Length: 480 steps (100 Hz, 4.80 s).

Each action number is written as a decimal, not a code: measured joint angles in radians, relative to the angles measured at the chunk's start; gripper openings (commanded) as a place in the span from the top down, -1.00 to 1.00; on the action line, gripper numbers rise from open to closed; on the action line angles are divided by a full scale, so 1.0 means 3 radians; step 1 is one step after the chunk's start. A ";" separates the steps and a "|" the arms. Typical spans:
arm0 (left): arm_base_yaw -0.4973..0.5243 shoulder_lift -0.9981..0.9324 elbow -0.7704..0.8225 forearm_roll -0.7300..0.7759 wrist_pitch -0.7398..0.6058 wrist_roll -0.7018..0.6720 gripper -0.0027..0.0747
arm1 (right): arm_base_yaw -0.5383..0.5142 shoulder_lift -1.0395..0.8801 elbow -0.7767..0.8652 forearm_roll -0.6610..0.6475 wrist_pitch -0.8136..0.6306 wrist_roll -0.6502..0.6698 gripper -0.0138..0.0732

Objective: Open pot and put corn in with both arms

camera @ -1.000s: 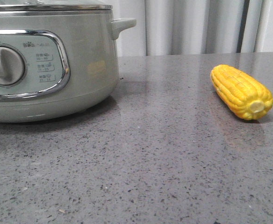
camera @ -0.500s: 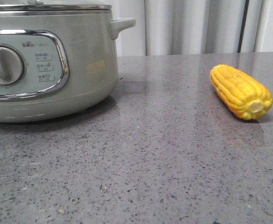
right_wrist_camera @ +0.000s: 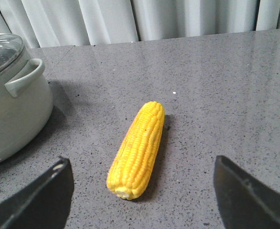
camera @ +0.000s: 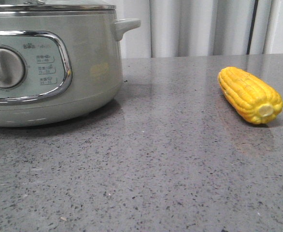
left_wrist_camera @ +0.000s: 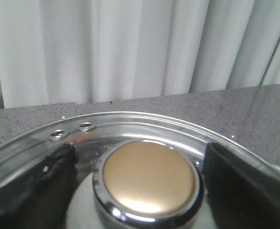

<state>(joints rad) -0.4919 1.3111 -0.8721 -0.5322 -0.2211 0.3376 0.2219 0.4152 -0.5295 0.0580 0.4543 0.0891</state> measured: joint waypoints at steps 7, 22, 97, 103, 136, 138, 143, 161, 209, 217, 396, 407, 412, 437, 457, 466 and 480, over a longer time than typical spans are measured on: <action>0.0000 0.0000 0.0000 -0.0039 -0.0026 0.0000 0.12 | 0.0000 0.0000 0.0000 0.0000 0.0000 0.0000 -0.53; -0.0004 0.0000 -0.0002 -0.0044 -0.0034 0.0019 0.44 | 0.0000 0.0000 0.0000 -0.0001 0.0000 0.0000 -0.53; 0.0230 -0.0640 -0.0475 -0.0091 0.0245 0.0020 0.64 | 0.0000 0.0000 0.0000 -0.0007 0.0000 0.0000 -0.53; 0.0367 -0.0777 -0.0475 -0.0091 0.0254 0.0020 0.64 | 0.0000 0.0000 0.0000 -0.0007 0.0000 0.0000 -0.53; 0.1795 -0.1239 -0.0459 -0.0080 0.0853 0.0082 0.63 | 0.0000 0.0000 0.0000 -0.0007 0.0000 0.0000 -0.53; 0.1865 -0.1253 -0.0450 -0.0080 0.0889 0.0088 0.64 | 0.0000 0.0000 0.0000 -0.0007 0.0000 0.0000 -0.53; 0.2136 -0.1263 -0.0406 -0.0078 0.0955 0.0089 0.64 | 0.0000 0.0000 0.0000 -0.0007 0.0000 0.0000 -0.53; 0.2712 -0.1272 -0.0130 -0.0051 0.1033 0.0110 0.64 | 0.0000 0.0000 0.0000 -0.0007 0.0000 0.0000 -0.53; 0.2918 -0.1147 0.0932 -0.0052 0.1053 0.0110 0.63 | 0.0000 0.0000 0.0000 -0.0007 0.0000 0.0000 -0.53; 0.2918 -0.1069 0.1044 -0.0052 0.1048 0.0110 0.63 | 0.0000 0.0000 0.0000 -0.0007 0.0000 -0.0001 -0.53; 0.2559 -0.0892 0.1035 -0.0276 0.0659 0.0134 -0.08 | 0.0000 0.0548 -0.0137 0.0289 -0.0494 -0.0014 -0.51; 0.2495 -0.1244 0.0916 -0.0343 0.0632 0.0134 -0.08 | 0.0000 0.0911 -0.0446 0.0289 -0.0241 -0.0037 -0.51; 0.2427 -0.1412 0.0862 -0.0356 0.0623 0.0134 -0.08 | 0.0000 0.1113 -0.0663 0.0289 -0.0102 -0.0067 -0.51; 0.1899 -0.2229 0.0741 -0.0269 0.0705 0.0128 -0.07 | 0.0000 0.2352 -0.1744 0.0266 0.0828 -0.0119 -0.51; 0.1769 -0.2776 0.0736 -0.0243 0.1237 0.0128 -0.07 | 0.0000 0.3254 -0.2290 0.0170 0.1404 -0.0127 -0.51; 0.1760 -0.2959 0.0736 -0.0230 0.1373 0.0128 -0.07 | 0.0000 0.3554 -0.2336 0.0164 0.1462 -0.0127 -0.51; 0.1681 -0.3136 0.0736 -0.0217 0.1411 0.0128 -0.07 | 0.0000 0.3861 -0.2341 0.0162 0.1538 -0.0127 -0.29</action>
<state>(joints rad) 0.0124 0.3703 -0.6514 -0.5974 0.2023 0.3761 0.2219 1.5734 -1.2318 0.1066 0.9158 0.0511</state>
